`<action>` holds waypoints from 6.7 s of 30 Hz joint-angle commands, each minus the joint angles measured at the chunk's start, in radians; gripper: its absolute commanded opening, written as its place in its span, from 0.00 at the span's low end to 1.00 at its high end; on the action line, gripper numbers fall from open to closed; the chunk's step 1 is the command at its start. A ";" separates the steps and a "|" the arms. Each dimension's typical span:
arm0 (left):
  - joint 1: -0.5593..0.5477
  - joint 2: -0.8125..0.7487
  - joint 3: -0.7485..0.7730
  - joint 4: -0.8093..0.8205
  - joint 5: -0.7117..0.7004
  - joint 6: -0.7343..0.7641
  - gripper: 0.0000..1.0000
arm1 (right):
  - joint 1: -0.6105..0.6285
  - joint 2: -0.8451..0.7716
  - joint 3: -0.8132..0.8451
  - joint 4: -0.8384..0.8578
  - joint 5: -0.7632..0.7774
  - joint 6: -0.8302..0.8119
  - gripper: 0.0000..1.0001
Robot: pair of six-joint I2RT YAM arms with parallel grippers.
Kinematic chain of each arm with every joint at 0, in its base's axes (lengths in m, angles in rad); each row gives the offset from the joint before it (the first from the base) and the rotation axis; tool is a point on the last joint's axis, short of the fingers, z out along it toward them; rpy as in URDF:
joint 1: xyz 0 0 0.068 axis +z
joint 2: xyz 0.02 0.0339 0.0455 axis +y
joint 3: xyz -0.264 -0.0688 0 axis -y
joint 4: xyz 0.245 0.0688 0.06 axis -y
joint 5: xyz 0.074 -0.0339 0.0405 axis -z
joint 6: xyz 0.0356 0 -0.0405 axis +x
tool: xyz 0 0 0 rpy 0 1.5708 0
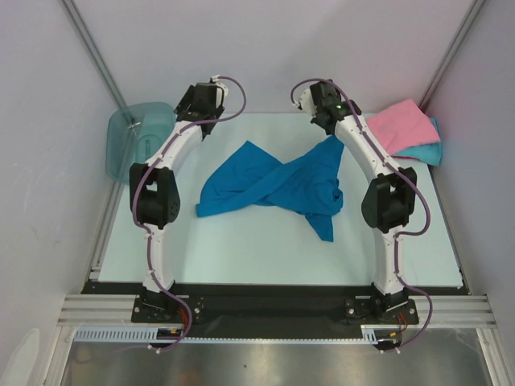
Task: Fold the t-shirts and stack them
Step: Flatten the tshirt out
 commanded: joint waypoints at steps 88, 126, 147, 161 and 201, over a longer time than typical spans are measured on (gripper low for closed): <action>0.132 0.044 -0.247 -0.888 0.843 0.546 0.62 | -0.019 -0.013 -0.082 -0.003 0.040 0.011 0.00; 0.114 0.058 -0.009 -1.007 1.010 0.550 0.64 | -0.001 0.016 -0.061 -0.002 0.053 0.007 0.00; 0.125 0.092 -0.129 -1.006 0.975 0.553 0.63 | 0.002 0.036 -0.046 0.003 0.054 0.004 0.00; 0.146 0.078 -0.119 -1.006 0.937 0.530 0.63 | 0.002 0.045 -0.041 0.001 0.057 0.002 0.00; 0.152 0.097 0.041 -0.919 0.864 0.383 0.00 | 0.008 0.050 -0.041 0.005 0.063 0.001 0.00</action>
